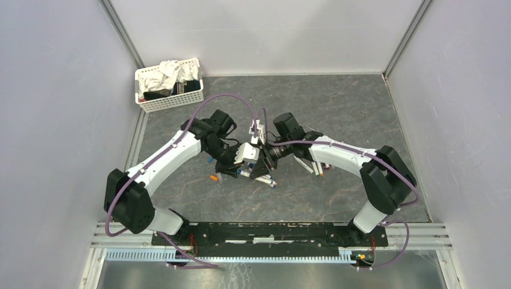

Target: Open the pen caps

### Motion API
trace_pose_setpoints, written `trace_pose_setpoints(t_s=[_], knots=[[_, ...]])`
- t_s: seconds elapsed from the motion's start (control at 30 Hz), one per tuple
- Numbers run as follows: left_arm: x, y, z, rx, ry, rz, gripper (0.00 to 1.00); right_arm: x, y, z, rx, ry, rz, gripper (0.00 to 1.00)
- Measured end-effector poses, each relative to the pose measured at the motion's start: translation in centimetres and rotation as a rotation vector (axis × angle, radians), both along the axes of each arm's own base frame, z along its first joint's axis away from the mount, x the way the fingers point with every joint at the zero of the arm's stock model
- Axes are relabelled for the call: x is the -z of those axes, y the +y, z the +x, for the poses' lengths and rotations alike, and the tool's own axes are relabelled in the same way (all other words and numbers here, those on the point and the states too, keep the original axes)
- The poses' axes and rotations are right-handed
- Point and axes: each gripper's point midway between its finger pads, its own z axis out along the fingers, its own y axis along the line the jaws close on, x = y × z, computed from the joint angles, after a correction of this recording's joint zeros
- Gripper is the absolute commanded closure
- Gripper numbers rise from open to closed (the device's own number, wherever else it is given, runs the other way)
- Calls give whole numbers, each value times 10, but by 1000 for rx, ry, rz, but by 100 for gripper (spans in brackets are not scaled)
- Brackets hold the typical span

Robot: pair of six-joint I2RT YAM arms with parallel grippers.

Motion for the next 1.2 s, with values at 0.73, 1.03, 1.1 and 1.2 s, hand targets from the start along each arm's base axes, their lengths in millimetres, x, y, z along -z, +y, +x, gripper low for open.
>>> trace_pose_setpoints(t_s=[0.73, 1.03, 1.1, 1.2], knots=[[-13, -13, 22, 35, -61, -56, 98, -10, 5, 17, 21, -97, 97, 100], [-5, 53, 91, -179, -130, 75, 98, 40, -55, 8, 116, 23, -130, 100], [-2, 51, 94, -177, -139, 75, 98, 48, -63, 13, 151, 14, -180, 100], [6, 47, 100, -186, -156, 66, 92, 60, -84, 38, 276, -34, -283, 100]])
